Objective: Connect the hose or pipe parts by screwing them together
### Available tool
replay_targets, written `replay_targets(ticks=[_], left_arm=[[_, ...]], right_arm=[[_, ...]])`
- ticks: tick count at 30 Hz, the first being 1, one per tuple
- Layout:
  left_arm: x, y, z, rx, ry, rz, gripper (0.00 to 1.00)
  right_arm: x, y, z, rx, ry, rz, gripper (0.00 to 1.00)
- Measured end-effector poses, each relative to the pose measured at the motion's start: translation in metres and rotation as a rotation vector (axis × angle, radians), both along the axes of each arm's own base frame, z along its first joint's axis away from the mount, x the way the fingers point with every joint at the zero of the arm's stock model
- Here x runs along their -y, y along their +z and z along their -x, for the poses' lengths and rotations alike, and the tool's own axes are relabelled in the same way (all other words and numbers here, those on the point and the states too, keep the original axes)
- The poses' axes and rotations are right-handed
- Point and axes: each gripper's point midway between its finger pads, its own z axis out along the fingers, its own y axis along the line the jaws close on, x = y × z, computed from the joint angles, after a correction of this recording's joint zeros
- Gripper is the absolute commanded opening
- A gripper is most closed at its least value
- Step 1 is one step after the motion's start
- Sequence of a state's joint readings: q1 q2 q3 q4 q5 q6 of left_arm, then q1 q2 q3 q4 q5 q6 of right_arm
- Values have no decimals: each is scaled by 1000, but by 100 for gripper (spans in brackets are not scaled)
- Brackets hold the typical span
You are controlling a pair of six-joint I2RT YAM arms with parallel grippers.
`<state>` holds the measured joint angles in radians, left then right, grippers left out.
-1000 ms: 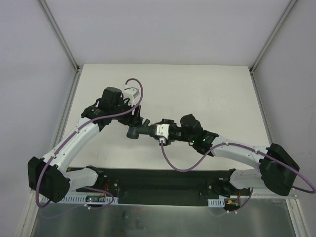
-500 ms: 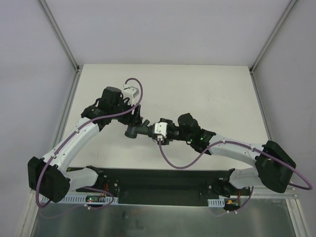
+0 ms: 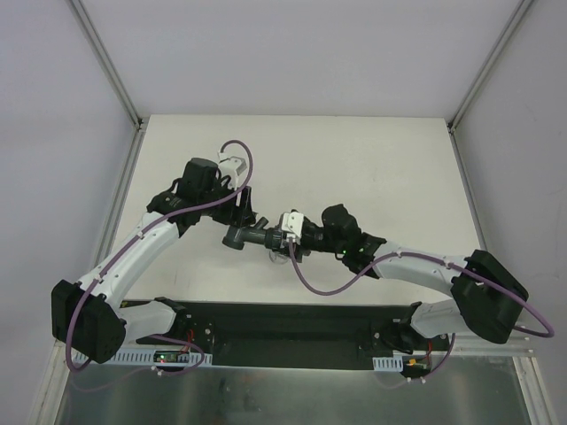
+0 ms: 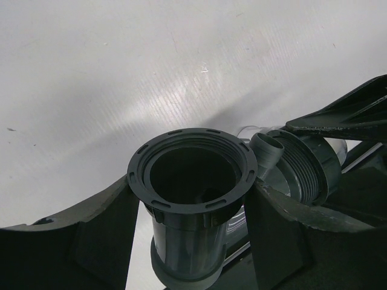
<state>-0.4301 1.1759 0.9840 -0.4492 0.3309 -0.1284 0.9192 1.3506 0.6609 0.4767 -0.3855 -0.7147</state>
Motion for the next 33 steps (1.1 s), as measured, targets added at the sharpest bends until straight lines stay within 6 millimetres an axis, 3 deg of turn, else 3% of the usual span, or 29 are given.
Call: replay_targets(ticks=[18,33], left_arm=[[6,-6,-2,-20,47,68,0],[3,3,-8,102,107,154,0]], right_arm=[[0,-1,4,-148,-12,-88,11],[-7,7,0,-324,-21,-204,11]])
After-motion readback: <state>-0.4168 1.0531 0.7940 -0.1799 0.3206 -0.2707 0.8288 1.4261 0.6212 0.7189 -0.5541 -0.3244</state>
